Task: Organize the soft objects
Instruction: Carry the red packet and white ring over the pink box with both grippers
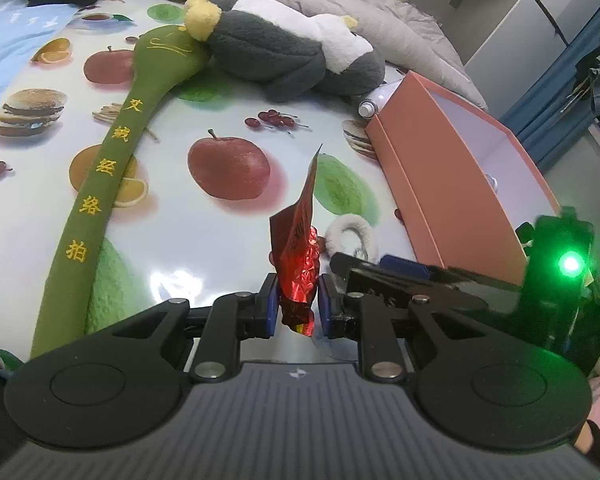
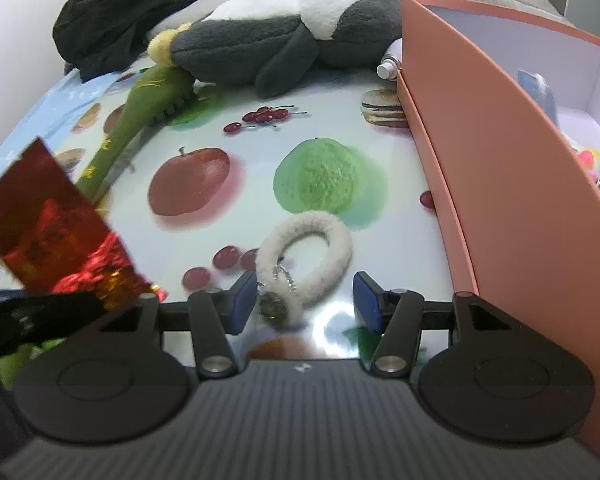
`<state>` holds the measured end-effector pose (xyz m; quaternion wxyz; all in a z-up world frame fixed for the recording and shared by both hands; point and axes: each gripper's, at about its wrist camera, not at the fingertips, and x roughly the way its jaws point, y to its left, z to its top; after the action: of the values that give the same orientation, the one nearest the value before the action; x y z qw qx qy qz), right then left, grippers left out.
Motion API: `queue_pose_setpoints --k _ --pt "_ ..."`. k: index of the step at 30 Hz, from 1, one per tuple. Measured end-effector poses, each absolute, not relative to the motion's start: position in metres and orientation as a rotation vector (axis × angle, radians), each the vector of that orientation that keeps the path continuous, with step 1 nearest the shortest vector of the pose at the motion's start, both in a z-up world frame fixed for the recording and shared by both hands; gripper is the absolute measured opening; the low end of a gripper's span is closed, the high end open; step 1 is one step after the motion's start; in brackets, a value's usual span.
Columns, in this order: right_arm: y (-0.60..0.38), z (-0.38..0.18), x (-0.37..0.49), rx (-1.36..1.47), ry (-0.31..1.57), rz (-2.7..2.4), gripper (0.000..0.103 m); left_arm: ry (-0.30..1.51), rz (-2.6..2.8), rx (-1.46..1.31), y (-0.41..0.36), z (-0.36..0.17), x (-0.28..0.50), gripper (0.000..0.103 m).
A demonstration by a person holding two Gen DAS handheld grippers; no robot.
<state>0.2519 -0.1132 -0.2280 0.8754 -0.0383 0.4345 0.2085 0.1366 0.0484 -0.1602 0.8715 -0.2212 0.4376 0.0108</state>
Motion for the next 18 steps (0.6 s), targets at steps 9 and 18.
queue_pose_setpoints --k 9,18 --pt "-0.102 -0.230 0.256 -0.151 0.888 0.479 0.025 0.917 0.032 -0.449 0.048 -0.158 0.135 0.024" --pt "-0.110 -0.205 0.247 -0.122 0.855 0.477 0.022 0.889 0.023 -0.428 0.045 -0.143 0.135 0.024"
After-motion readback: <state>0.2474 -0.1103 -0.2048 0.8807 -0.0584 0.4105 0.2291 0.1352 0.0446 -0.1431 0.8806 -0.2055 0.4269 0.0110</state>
